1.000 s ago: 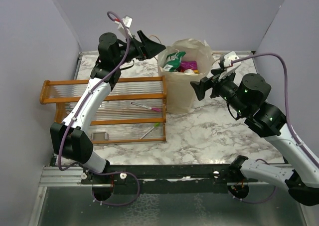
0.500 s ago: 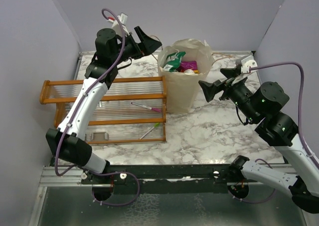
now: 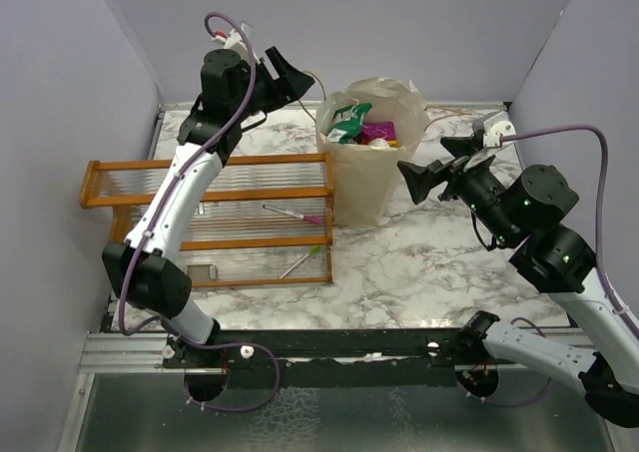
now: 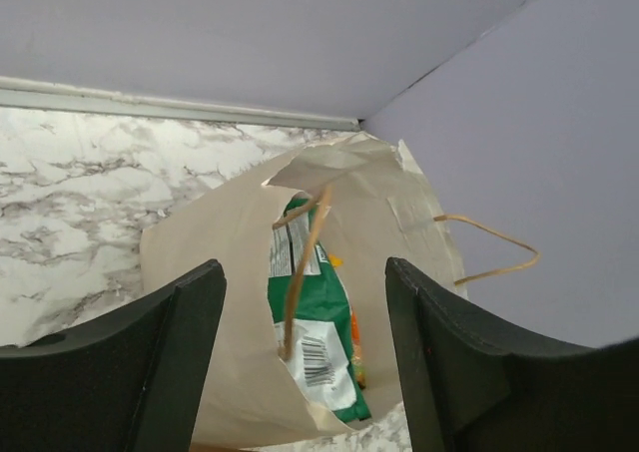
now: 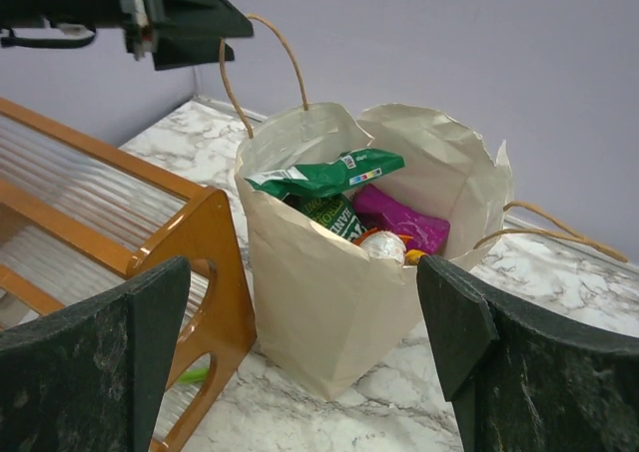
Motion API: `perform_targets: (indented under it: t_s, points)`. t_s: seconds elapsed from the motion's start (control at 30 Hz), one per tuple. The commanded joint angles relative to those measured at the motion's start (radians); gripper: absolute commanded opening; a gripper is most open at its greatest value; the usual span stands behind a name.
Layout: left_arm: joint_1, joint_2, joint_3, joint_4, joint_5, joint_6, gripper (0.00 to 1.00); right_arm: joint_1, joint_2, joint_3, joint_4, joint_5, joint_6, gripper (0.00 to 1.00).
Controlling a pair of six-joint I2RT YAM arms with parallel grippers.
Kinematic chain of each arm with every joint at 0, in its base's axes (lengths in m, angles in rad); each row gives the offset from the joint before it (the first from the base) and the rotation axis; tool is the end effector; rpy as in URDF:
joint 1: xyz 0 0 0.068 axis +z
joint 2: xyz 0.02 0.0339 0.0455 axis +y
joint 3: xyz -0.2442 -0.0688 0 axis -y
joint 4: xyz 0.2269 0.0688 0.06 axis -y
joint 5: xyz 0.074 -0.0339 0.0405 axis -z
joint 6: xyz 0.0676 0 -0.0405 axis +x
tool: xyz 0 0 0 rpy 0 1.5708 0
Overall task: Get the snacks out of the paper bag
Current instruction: Adjust the paper bag at the center of the board.
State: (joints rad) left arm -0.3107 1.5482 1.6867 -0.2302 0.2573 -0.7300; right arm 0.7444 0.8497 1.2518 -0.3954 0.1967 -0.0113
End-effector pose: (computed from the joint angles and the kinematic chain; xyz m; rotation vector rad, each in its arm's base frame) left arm 0.3468 -0.1294 0.4356 -0.1619 1.7516 -0.9884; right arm 0.1446 0.1152 0.4419 -0.4348 1.5188 0.4224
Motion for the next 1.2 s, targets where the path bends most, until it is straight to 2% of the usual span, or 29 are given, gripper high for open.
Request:
perform_targets:
  t_s: [0.0, 0.17, 0.3, 0.4, 0.53, 0.63, 0.9, 1.03, 1.17]
  points:
    - [0.000, 0.077, 0.035, 0.113, 0.136, -0.072, 0.57, 0.001, -0.026, -0.020, 0.032, 0.021, 0.011, 0.97]
    - [-0.001, 0.130, 0.039, 0.209, 0.206, -0.124, 0.21, 0.001, -0.031, -0.033, 0.040, 0.019, 0.020, 0.97]
    - [-0.001, 0.196, 0.122, 0.192, 0.218, -0.106, 0.00, 0.001, -0.024, -0.047, 0.054, 0.014, 0.022, 0.97]
    - [-0.001, 0.277, 0.280, 0.134, 0.236, -0.066, 0.00, 0.001, -0.012, -0.056, 0.067, 0.024, 0.022, 0.97]
    - [0.012, 0.416, 0.577, 0.052, 0.282, -0.026, 0.00, 0.001, 0.014, -0.054, 0.082, 0.048, 0.028, 0.97]
    - [0.055, 0.498, 0.729, 0.051, 0.330, -0.056, 0.00, 0.001, 0.047, -0.042, 0.086, 0.062, 0.041, 0.97]
    - [0.212, 0.507, 0.709, 0.207, 0.474, -0.162, 0.00, 0.001, 0.112, -0.013, 0.092, 0.048, 0.060, 0.97]
    - [0.251, 0.523, 0.731, 0.223, 0.540, -0.180, 0.00, 0.001, 0.136, -0.012, 0.101, 0.037, 0.068, 0.97]
    - [0.268, 0.501, 0.669, 0.225, 0.591, -0.178, 0.00, 0.001, 0.159, -0.011, 0.100, 0.020, 0.091, 0.97]
